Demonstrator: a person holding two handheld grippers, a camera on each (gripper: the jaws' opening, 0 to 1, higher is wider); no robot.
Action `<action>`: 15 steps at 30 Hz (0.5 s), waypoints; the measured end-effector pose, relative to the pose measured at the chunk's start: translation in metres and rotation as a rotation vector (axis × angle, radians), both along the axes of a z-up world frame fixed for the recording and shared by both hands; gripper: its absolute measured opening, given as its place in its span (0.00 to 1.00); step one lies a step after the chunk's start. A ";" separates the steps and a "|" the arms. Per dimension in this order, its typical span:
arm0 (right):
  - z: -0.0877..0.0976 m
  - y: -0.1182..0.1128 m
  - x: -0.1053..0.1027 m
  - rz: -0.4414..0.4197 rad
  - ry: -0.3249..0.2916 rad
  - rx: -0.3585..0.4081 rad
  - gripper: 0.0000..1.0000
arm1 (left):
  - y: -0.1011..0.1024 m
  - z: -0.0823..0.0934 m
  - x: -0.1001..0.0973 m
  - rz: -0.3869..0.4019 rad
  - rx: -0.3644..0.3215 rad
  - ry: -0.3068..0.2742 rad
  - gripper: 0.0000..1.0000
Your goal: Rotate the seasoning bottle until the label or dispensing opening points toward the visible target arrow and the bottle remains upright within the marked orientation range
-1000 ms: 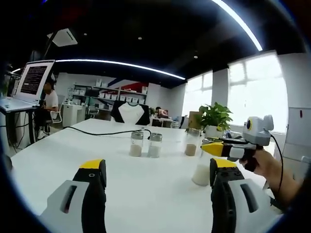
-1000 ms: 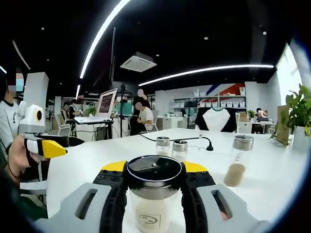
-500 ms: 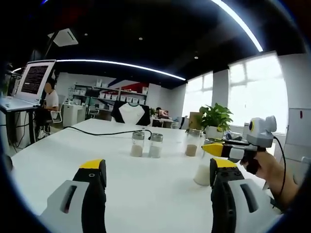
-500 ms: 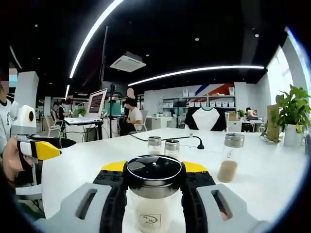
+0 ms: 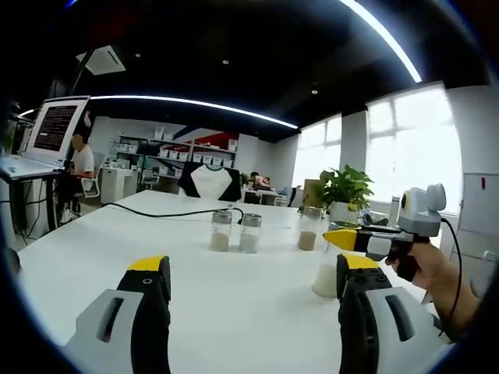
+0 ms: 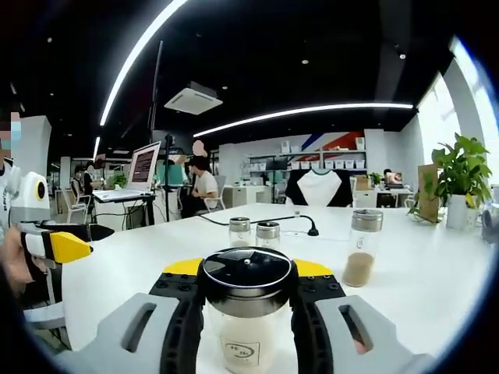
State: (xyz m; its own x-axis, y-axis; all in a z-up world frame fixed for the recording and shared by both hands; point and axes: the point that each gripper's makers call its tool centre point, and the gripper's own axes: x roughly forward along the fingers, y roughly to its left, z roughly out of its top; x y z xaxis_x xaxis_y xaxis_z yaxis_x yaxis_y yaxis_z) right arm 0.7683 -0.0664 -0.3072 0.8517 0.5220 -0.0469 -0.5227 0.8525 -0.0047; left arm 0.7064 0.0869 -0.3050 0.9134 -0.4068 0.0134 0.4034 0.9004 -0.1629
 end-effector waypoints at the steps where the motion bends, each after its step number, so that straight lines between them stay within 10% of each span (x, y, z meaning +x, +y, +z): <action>1: 0.000 0.000 0.000 -0.002 0.002 0.001 0.41 | 0.000 0.000 0.000 0.002 0.001 0.001 0.93; 5: -0.001 0.000 -0.001 0.018 0.039 0.018 0.42 | 0.000 -0.002 0.000 0.004 0.005 0.007 0.93; 9: 0.003 -0.012 0.001 -0.012 0.069 0.111 0.73 | -0.001 -0.002 0.000 0.000 0.004 0.010 0.93; 15: 0.010 -0.014 -0.011 0.076 0.077 0.144 0.73 | 0.000 -0.004 0.001 0.002 0.004 0.016 0.93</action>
State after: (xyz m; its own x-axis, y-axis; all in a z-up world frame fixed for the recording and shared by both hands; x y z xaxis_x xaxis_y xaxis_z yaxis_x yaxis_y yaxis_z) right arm 0.7569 -0.0802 -0.2967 0.8061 0.5910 -0.0306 -0.5800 0.7992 0.1576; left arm 0.7075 0.0866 -0.3090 0.9143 -0.4051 -0.0031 0.3990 0.9019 -0.1656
